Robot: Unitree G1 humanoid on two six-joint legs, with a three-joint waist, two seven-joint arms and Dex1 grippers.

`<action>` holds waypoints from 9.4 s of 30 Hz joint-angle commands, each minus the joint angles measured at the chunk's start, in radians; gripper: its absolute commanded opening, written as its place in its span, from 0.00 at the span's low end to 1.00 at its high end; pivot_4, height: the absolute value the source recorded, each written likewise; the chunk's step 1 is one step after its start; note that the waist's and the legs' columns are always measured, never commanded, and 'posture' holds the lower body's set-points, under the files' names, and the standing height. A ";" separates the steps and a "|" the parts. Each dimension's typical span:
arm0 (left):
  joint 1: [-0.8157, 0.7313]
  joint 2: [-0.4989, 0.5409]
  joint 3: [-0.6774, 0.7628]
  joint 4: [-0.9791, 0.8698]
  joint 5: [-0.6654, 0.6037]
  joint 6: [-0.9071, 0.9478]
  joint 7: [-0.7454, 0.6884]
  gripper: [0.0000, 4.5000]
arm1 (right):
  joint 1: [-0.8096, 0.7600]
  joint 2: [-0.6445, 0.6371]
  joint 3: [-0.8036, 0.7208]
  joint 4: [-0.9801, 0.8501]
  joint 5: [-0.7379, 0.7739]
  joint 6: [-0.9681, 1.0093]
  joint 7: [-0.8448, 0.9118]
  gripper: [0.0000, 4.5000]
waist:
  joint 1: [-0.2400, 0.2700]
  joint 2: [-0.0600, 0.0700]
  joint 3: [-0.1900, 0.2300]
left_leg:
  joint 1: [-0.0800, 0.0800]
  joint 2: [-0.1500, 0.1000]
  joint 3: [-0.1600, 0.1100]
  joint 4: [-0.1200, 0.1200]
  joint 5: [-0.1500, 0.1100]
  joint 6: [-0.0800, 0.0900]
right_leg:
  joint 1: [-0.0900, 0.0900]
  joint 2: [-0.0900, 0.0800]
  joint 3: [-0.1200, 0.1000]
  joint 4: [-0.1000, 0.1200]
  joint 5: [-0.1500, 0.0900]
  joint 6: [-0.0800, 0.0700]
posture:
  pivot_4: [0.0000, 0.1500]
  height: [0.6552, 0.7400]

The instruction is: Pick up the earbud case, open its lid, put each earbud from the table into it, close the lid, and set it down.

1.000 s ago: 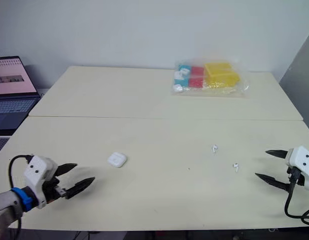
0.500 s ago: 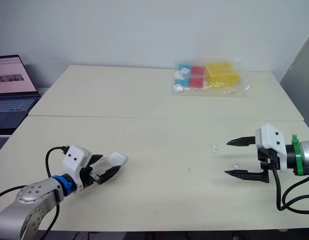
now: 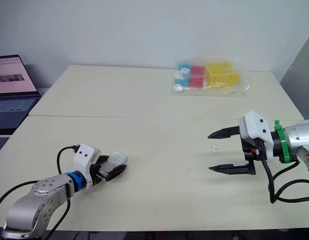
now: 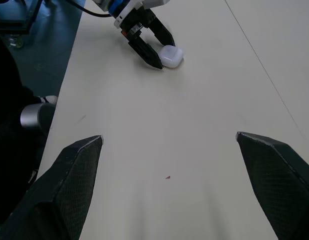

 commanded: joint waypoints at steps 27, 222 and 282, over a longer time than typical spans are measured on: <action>-0.087 0.075 -0.163 0.058 0.022 -0.158 -0.275 0.62 | 0.062 0.001 -0.104 -0.082 0.053 0.134 -0.152 1.00 | 0.005 0.003 -0.001 | 0.000 -0.001 0.001 0.000 -0.001 0.001 | 0.001 -0.002 0.001 -0.002 -0.001 0.001 | 1.00 0.97; -0.369 -0.215 -0.371 0.148 -0.006 -0.473 -0.481 0.18 | -0.236 0.185 0.077 -0.069 -0.088 0.235 -0.219 0.96 | -0.001 0.003 0.001 | -0.014 -0.002 0.000 0.007 -0.002 0.004 | -0.011 0.010 0.002 0.002 0.004 0.001 | 1.00 0.97; -0.420 -0.214 -0.380 0.245 0.078 -0.604 -0.511 0.18 | 0.513 0.672 -0.213 -0.274 -0.284 0.492 -1.006 0.09 | -0.003 0.004 -0.003 | -0.013 -0.002 0.001 0.006 -0.002 0.003 | -0.010 0.012 0.003 0.001 0.003 0.004 | 1.00 0.97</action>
